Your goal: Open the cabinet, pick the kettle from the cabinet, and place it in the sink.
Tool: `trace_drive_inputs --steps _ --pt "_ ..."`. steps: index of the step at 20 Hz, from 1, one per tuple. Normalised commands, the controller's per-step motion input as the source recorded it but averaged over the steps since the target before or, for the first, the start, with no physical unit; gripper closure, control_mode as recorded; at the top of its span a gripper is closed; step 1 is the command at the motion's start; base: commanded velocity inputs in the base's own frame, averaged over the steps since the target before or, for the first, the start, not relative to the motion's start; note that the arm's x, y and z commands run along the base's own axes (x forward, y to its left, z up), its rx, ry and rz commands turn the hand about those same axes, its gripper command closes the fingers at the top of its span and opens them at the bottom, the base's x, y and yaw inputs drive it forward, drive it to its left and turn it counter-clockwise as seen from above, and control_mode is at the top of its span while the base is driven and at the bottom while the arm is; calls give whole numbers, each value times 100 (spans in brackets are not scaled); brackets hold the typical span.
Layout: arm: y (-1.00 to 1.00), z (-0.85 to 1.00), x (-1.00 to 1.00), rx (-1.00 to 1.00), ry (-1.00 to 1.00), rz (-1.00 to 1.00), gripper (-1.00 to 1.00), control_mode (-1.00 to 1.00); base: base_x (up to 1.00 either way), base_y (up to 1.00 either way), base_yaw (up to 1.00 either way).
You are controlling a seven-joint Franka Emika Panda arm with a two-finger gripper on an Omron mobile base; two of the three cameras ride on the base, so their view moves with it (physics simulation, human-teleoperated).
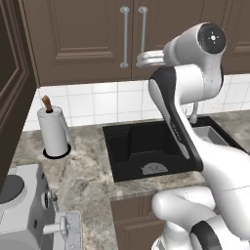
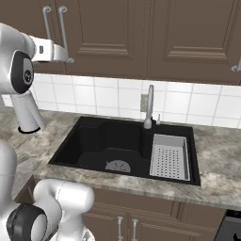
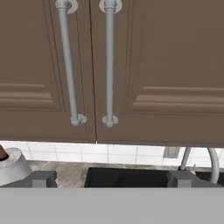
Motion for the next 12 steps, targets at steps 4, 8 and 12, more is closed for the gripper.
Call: trace_drive_inputs --steps 4,8,12 --pt "0 0 28 0 2 0 -100 -100 0 0 0" --pt "0 0 30 0 0 0 -100 -100 0 0 0" --pt "0 1 32 0 1 0 -100 -100 0 0 0"
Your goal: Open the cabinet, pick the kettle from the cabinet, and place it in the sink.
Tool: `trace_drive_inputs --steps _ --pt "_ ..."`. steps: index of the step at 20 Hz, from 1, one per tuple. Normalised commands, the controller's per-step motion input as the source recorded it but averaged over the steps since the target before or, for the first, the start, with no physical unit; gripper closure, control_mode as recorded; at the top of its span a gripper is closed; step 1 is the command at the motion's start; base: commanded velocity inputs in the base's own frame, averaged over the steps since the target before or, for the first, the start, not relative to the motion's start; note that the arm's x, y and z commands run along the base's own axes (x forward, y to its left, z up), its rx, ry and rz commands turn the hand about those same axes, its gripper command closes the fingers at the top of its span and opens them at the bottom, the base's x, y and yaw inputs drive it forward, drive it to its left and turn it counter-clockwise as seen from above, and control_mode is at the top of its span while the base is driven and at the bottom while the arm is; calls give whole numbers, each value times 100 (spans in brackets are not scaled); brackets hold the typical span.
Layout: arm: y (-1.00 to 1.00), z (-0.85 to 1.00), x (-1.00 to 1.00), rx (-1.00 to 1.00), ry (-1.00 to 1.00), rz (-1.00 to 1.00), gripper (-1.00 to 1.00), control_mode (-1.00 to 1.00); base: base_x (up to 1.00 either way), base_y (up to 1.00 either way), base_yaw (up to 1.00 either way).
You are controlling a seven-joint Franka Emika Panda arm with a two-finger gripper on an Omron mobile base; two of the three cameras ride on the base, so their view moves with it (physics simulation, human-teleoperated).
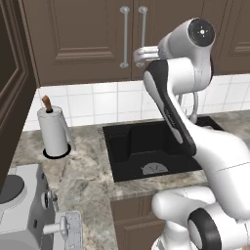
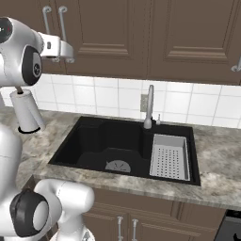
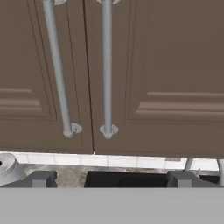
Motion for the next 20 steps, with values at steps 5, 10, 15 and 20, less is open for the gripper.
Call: trace_drive_inputs --steps 5,10,15,20 --pt "0 1 31 0 4 0 -100 -100 0 0 0" --pt "0 1 30 0 0 0 -100 -100 0 0 0" --pt "0 1 31 0 0 0 -100 -100 0 0 0" --pt "1 1 29 0 0 0 -100 -100 0 0 0"
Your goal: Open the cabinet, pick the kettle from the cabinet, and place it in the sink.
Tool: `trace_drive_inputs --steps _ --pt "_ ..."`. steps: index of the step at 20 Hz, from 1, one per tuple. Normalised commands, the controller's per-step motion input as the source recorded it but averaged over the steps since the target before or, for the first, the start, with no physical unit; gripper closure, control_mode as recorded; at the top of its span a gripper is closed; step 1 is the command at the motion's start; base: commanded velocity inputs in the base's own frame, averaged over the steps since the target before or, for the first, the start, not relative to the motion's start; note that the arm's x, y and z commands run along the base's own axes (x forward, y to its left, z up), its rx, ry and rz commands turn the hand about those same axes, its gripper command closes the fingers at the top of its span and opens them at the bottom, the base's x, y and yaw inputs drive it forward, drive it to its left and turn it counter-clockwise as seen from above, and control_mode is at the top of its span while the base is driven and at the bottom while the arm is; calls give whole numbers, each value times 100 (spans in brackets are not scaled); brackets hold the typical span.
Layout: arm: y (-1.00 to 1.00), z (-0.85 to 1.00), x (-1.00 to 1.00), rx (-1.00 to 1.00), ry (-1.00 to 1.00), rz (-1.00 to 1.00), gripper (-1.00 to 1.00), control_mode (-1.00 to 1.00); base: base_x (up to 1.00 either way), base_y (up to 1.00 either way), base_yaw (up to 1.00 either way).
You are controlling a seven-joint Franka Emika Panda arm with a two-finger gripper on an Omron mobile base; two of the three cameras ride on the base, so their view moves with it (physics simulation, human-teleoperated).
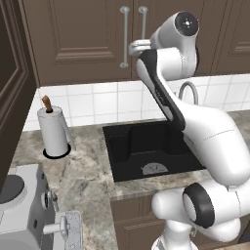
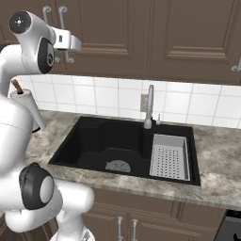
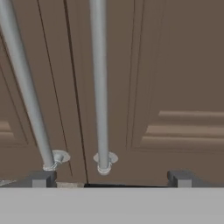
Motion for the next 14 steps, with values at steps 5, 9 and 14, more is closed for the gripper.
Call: trace_drive_inputs --steps 5,9,14 --pt "5 2 29 0 0 0 -100 -100 0 0 0" --pt "9 4 29 0 -1 0 -100 -100 0 0 0" --pt "7 4 27 0 -3 0 -100 -100 0 0 0"
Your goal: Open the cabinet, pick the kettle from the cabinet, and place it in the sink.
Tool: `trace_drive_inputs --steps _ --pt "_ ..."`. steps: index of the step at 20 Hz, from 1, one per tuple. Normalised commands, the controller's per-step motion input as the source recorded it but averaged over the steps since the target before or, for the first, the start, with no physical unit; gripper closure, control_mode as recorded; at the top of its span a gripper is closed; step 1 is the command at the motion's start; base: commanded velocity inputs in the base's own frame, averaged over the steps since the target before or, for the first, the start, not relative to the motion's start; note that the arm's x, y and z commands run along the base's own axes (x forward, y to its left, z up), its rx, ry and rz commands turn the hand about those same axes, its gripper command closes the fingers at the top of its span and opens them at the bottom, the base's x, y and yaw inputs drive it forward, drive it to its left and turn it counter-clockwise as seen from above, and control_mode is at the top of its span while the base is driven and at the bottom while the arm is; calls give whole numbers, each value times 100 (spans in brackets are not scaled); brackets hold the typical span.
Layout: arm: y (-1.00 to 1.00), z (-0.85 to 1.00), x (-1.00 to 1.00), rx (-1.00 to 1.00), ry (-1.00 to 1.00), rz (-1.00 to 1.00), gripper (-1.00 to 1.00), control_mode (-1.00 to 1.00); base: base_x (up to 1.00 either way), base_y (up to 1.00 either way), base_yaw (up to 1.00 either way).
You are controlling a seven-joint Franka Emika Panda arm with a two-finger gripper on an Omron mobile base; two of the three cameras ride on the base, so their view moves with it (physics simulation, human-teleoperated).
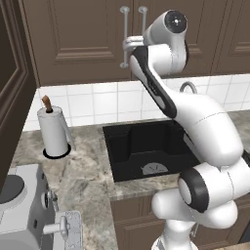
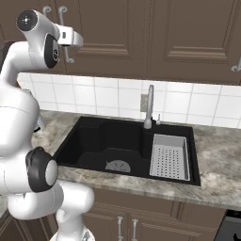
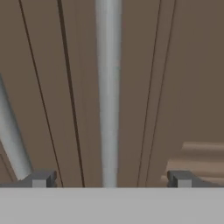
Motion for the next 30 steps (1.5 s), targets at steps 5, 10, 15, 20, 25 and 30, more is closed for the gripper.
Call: trace_drive_inputs --steps 5,10,15,20,25,30 --pt "5 1 28 0 -2 0 -100 -100 0 0 0" --pt "0 0 29 0 -1 0 -100 -100 0 0 0" --pt "0 0 31 0 0 0 -100 -100 0 0 0" --pt "0 0 33 0 0 0 100 -100 0 0 0" --pt "0 -2 28 0 0 0 100 -100 0 0 0" --pt "0 -7 21 0 0 0 100 -100 0 0 0"
